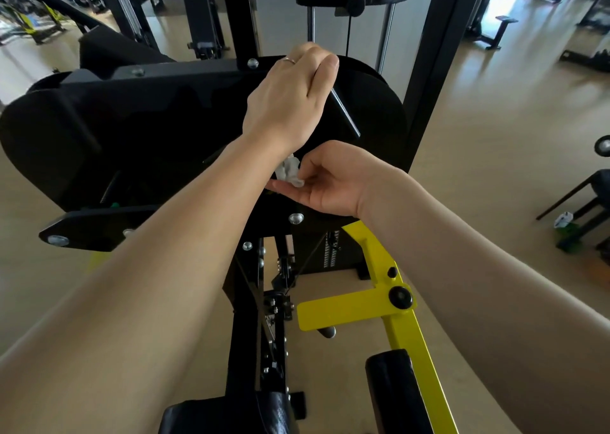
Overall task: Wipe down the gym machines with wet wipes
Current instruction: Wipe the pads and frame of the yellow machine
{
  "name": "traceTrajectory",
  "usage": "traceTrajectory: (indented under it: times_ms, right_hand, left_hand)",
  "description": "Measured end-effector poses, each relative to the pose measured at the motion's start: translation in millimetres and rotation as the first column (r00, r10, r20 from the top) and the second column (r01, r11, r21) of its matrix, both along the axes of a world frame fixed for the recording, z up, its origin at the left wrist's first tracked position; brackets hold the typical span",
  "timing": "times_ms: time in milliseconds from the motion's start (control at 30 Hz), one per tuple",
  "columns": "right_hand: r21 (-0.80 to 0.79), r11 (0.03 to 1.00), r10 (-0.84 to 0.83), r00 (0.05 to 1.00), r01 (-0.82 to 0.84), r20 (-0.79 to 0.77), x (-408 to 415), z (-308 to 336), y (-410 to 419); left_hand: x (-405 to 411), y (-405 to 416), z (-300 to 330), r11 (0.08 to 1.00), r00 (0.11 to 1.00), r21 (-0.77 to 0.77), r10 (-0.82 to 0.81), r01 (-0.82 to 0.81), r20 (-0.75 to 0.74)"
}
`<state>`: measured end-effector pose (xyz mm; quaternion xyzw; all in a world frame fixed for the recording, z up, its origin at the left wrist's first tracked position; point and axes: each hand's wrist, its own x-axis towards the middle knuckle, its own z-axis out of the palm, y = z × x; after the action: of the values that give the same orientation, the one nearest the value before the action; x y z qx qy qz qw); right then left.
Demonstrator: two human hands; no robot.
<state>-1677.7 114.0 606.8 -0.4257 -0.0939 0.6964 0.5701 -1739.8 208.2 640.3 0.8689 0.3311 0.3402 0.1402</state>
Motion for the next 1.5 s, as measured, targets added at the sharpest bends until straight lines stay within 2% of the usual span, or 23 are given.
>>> traceTrajectory:
  times_ms: [67,300,400,667,767,967,1100,1267,1333,1400,1500]
  right_hand:
    - [-0.002,1.000,-0.018,1.000,0.018,-0.005,-0.7,0.5,-0.2]
    - [0.063,0.987,-0.126,0.954,0.148,-0.271,8.3,13.7,-10.6]
    - [0.058,0.978,-0.172,0.932,0.200,-0.318,11.6,20.6,-15.0]
    - [0.075,0.966,-0.231,0.959,0.246,-0.166,20.2,17.7,-29.9]
    - [0.061,0.979,-0.187,0.976,0.194,-0.109,-3.4,6.9,-20.1]
    - [0.036,0.983,-0.176,0.978,0.181,-0.111,-31.0,-3.0,3.0]
    - [-0.004,0.995,-0.102,0.994,0.101,-0.051,-27.9,3.1,4.6]
    - [-0.008,0.996,-0.093,0.993,0.093,-0.072,-26.7,2.5,-10.0]
    - [0.036,0.992,-0.117,0.990,0.120,-0.083,-24.5,-1.8,-24.2]
    - [0.081,0.985,-0.146,0.987,0.151,-0.062,-21.7,-5.4,-40.6]
    - [0.083,0.977,-0.189,0.975,0.199,-0.119,-24.6,-13.2,-63.2]
  left_hand:
    - [-0.2,0.2,-0.6,1.000,1.000,0.005,-0.001,0.001,0.003]
    - [-1.1,-0.9,-0.7,1.000,1.000,0.009,-0.014,0.013,0.016]
    - [-0.9,-0.9,-0.9,1.000,1.000,-0.005,-0.013,0.013,0.019]
    - [-1.3,-2.8,0.5,1.000,1.000,-0.006,-0.010,0.010,0.004]
    - [-1.2,-0.4,0.3,1.000,1.000,-0.008,-0.006,0.006,-0.004]
    - [-0.4,1.6,-0.4,1.000,1.000,-0.011,0.002,-0.002,-0.008]
    - [-0.3,-0.2,0.2,1.000,1.000,-0.001,0.006,-0.006,-0.002]
    - [-2.7,-4.7,4.3,0.998,1.000,-0.067,-0.013,0.011,-0.019]
    - [-8.1,-9.3,5.5,0.988,0.998,-0.143,-0.051,0.055,0.029]
    - [-20.1,-20.7,0.8,0.975,0.985,-0.199,-0.068,0.099,0.158]
    - [-52.9,-45.7,-18.8,0.991,0.946,-0.117,-0.027,0.068,0.322]
